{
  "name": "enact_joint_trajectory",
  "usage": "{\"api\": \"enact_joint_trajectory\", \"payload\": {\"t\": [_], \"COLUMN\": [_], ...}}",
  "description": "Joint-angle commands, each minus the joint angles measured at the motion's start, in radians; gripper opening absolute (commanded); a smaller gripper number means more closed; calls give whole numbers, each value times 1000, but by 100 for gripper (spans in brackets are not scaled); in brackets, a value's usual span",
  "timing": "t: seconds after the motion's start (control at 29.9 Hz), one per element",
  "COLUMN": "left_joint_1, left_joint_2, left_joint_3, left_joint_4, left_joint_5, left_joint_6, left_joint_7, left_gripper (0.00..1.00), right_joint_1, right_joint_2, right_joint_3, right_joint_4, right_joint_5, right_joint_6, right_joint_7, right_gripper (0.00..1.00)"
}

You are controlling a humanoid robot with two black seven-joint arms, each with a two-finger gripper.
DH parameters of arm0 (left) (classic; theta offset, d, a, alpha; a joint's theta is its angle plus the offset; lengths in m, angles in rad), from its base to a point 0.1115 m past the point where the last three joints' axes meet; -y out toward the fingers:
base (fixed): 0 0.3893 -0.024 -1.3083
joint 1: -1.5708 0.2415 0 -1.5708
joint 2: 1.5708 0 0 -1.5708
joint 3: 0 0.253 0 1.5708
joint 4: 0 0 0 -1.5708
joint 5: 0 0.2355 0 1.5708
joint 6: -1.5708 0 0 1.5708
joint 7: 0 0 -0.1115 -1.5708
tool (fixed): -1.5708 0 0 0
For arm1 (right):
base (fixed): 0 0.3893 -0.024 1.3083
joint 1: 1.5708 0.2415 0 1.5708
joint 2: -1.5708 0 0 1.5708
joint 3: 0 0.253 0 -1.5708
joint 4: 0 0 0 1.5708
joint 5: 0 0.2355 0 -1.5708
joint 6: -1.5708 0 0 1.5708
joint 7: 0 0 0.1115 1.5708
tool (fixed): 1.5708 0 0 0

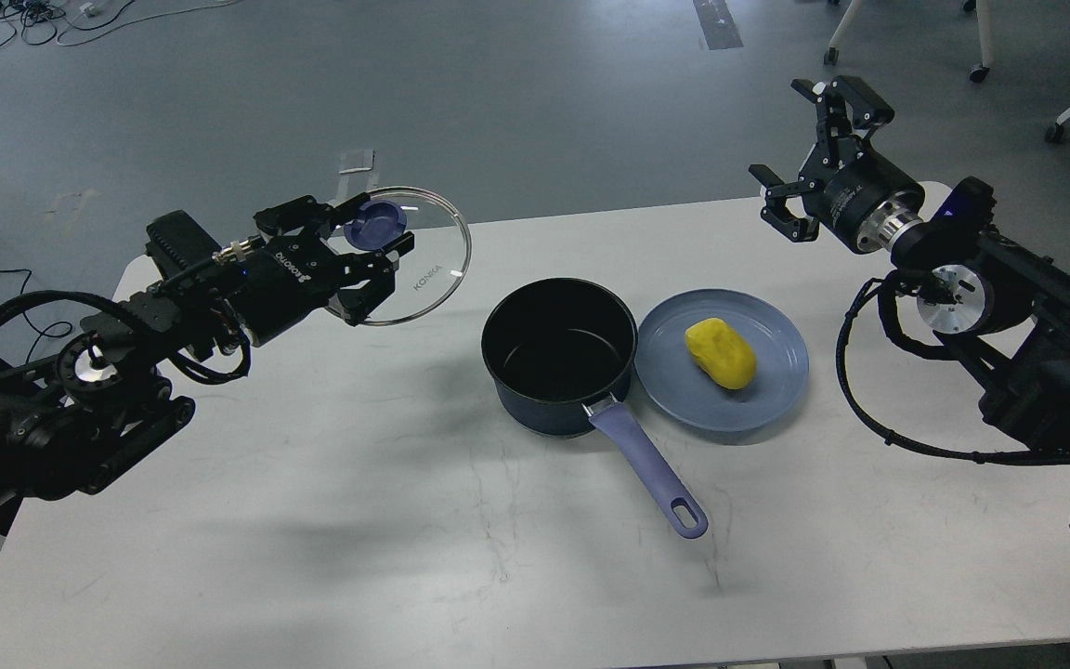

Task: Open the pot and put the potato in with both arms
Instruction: 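Lift the glass lid off the pot with the left gripper, then lower the lid onto the table nearer the robot and release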

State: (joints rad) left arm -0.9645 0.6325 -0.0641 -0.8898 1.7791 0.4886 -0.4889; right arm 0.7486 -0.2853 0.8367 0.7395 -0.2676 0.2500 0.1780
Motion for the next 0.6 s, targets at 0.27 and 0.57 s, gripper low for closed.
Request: {"api": "enact_joint_trajectory", "payload": {"t": [0.27,0.57], "left_joint_1": [82,145], "left_joint_2": [18,33], "left_joint_3": [0,1], "left_joint_4": [0,8], "left_joint_5": [-6,-6], "left_joint_6": [0,0], "left_joint_7": [0,0], "left_gripper": [65,65], "right_joint_1": [0,-2], "right_joint_2": [-3,-5], "right_joint_3": [-1,-2], "right_joint_4": [0,0], "right_joint_5": [-1,-1], "right_joint_6": [-5,-5], "right_joint_7": [0,0], "right_gripper": [100,100]}}
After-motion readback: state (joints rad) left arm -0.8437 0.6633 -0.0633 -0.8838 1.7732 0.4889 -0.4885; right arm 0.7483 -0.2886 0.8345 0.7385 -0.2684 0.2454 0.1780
